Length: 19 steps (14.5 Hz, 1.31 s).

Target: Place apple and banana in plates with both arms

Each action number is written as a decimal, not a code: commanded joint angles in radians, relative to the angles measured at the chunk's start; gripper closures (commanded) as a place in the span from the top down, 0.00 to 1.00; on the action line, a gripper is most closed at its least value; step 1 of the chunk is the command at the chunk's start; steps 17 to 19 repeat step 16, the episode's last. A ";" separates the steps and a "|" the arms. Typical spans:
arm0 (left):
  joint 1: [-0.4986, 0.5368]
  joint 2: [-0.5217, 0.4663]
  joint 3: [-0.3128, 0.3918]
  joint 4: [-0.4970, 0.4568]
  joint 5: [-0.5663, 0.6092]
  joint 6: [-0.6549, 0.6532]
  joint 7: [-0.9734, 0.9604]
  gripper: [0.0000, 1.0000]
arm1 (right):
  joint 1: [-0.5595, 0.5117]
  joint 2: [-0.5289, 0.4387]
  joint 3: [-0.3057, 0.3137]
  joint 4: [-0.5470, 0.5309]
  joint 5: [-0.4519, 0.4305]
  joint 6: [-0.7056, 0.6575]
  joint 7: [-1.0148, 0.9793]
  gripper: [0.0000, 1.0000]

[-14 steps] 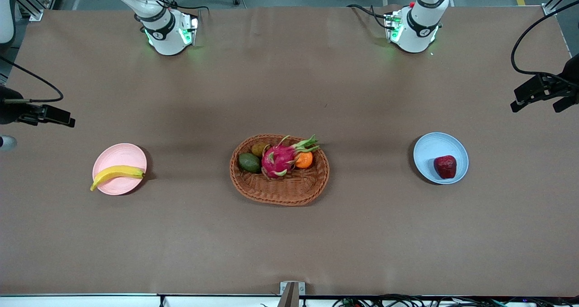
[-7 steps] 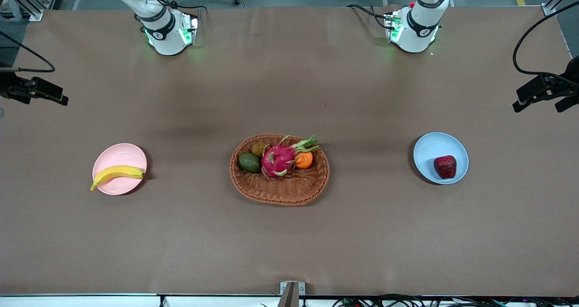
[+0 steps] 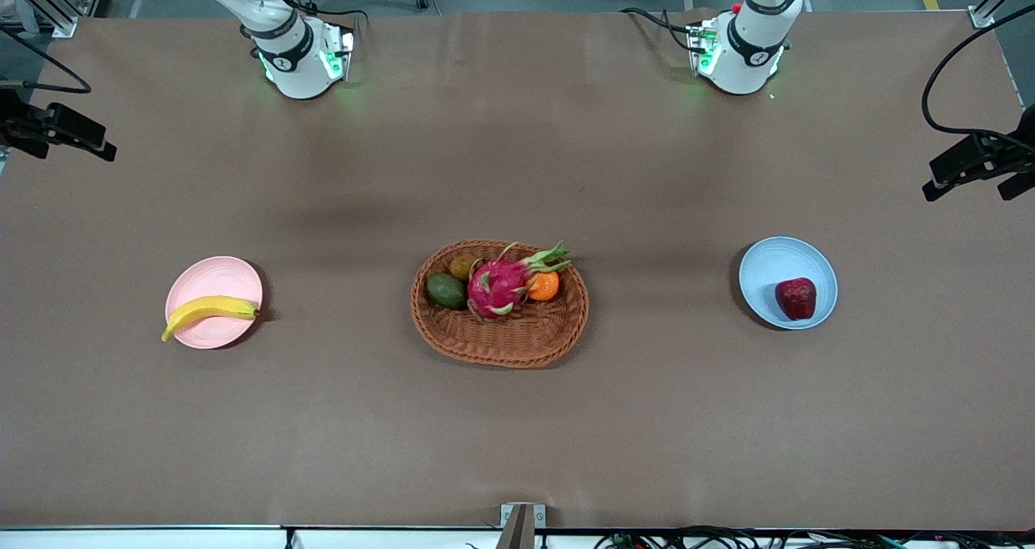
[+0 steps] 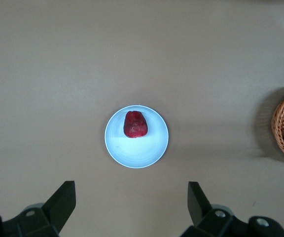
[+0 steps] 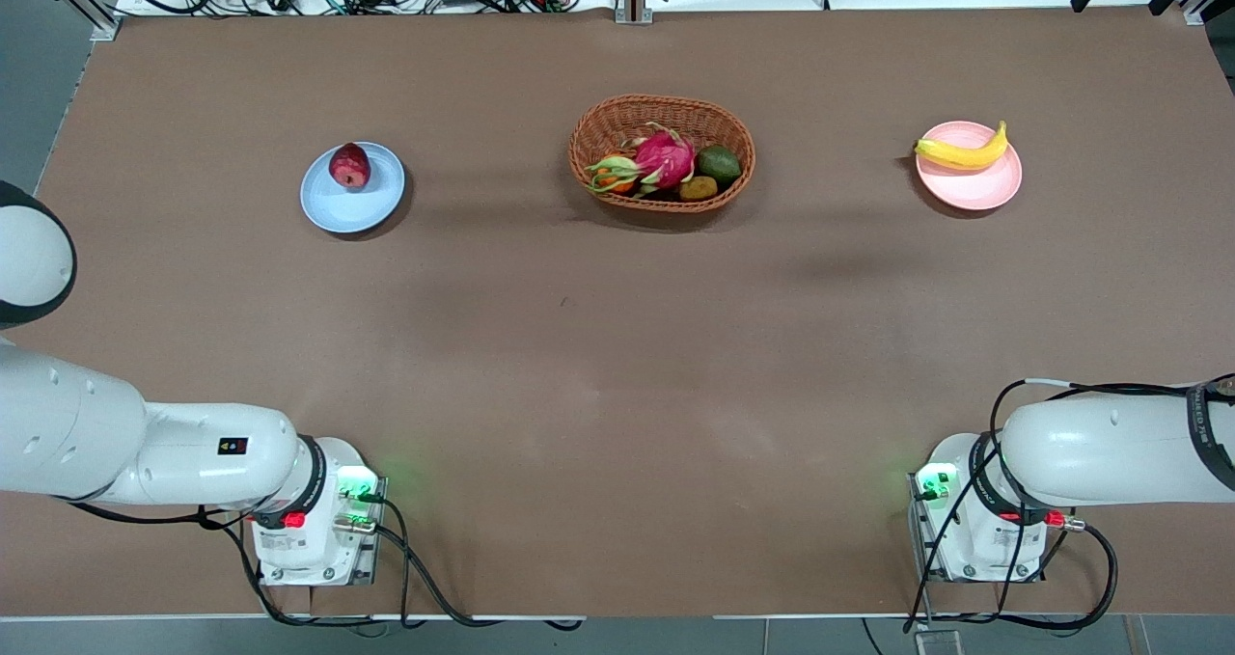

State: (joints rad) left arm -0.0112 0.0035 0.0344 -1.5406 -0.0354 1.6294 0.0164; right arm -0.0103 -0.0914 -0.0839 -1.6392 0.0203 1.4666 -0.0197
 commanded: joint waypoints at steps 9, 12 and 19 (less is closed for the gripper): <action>0.005 0.000 -0.001 0.010 -0.009 -0.013 0.019 1.00 | 0.012 -0.027 -0.003 0.001 -0.056 -0.017 -0.057 1.00; 0.005 0.000 -0.001 0.010 -0.009 -0.013 0.019 1.00 | 0.010 -0.028 -0.007 0.001 -0.042 -0.034 -0.034 1.00; 0.005 0.000 -0.002 0.010 -0.009 -0.013 0.019 1.00 | 0.009 -0.030 -0.008 0.001 -0.010 -0.043 0.003 1.00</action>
